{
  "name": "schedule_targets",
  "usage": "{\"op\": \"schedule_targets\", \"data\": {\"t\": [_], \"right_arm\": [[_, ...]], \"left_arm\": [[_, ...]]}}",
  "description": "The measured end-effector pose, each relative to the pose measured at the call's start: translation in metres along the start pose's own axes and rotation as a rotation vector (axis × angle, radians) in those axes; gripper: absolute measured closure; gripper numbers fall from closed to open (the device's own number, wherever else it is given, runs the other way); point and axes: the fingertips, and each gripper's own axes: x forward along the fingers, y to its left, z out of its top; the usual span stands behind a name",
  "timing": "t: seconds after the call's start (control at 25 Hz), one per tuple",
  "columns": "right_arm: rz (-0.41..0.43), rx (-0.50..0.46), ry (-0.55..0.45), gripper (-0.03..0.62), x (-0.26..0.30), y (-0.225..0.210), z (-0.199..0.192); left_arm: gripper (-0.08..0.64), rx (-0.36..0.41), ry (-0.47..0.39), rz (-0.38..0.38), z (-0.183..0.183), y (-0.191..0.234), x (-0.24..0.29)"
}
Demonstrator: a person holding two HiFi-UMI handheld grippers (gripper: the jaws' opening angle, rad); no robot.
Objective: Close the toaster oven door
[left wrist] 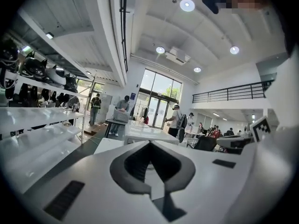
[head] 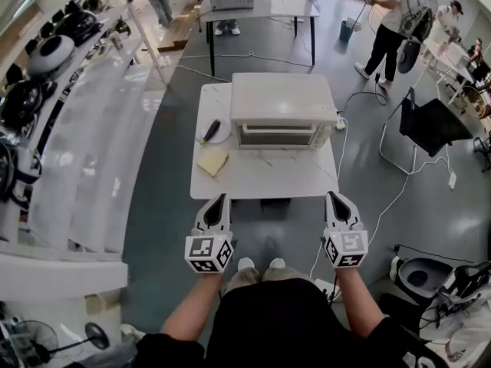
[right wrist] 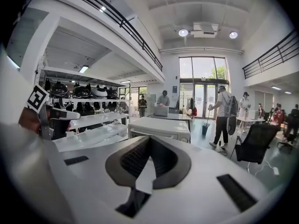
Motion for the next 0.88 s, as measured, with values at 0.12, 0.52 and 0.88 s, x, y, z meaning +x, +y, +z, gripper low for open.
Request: {"op": "schedule_targets", "data": {"t": [0.12, 0.52, 0.88], "right_arm": [[0.004, 0.01, -0.008, 0.571, -0.002, 0.001, 0.001], [-0.005, -0.009, -0.014, 0.571, -0.013, -0.001, 0.001], [0.011, 0.022, -0.046, 0.571, -0.017, 0.004, 0.004]], "left_arm": [[0.541, 0.007, -0.013, 0.018, 0.004, -0.003, -0.014], [0.541, 0.045, -0.014, 0.049, -0.003, 0.001, -0.027], [0.541, 0.069, -0.028, 0.028, 0.005, -0.005, -0.014]]}}
